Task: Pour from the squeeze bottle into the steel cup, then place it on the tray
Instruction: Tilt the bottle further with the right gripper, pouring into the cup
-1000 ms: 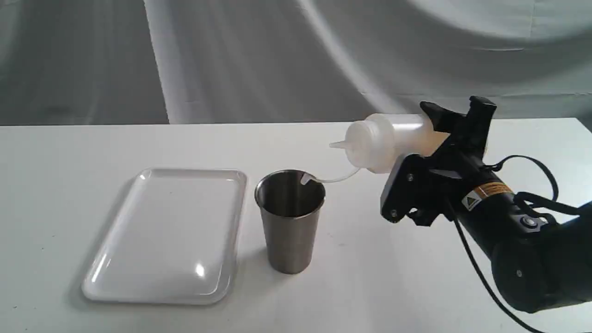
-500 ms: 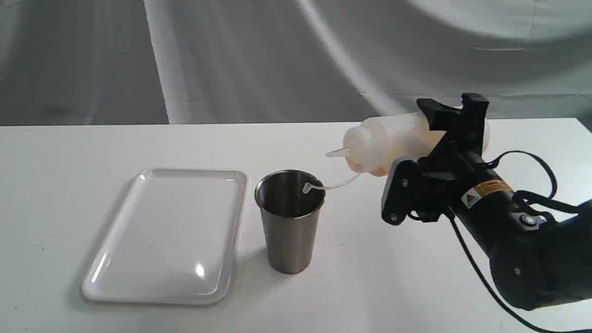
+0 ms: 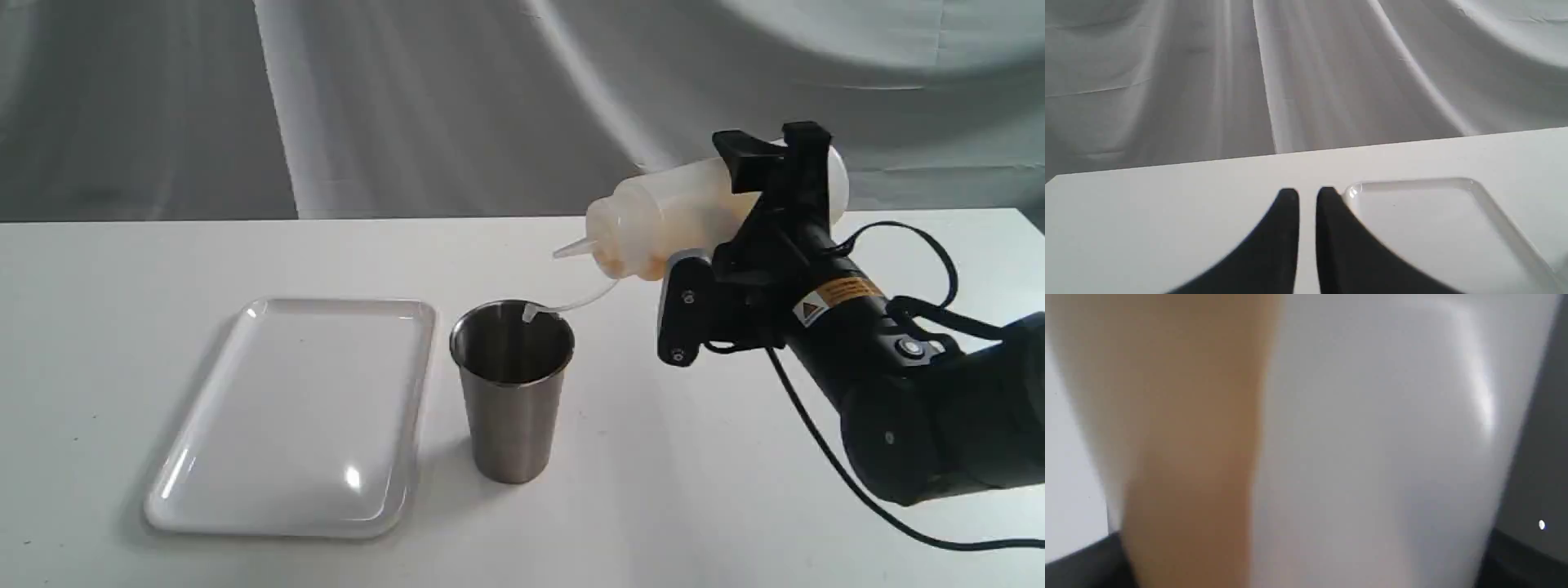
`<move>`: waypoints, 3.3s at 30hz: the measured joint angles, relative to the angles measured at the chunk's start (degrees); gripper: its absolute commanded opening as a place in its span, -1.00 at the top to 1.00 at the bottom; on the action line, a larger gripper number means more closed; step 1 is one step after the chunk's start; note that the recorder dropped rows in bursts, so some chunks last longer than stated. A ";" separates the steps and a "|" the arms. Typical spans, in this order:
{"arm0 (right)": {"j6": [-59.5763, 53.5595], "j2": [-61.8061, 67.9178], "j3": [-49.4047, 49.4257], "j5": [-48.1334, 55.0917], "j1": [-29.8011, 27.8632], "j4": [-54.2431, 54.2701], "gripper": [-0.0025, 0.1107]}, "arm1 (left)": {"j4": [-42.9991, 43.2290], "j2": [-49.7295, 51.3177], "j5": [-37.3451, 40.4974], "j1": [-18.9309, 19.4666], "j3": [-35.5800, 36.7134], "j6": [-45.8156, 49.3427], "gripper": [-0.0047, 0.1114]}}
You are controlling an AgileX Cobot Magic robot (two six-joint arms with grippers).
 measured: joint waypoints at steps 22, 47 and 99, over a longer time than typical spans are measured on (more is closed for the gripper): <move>-7.96 -0.81 -0.42 0.12 0.82 -1.46 0.88 | 0.00 0.00 0.00 0.00 0.00 0.00 0.78; -19.27 -0.89 -3.99 -0.68 1.07 -2.72 0.88 | 0.00 0.00 0.00 0.00 0.00 0.00 0.78; -19.07 -0.89 -3.99 -2.40 1.76 -3.67 0.88 | 0.00 0.00 0.00 0.00 0.00 0.00 0.78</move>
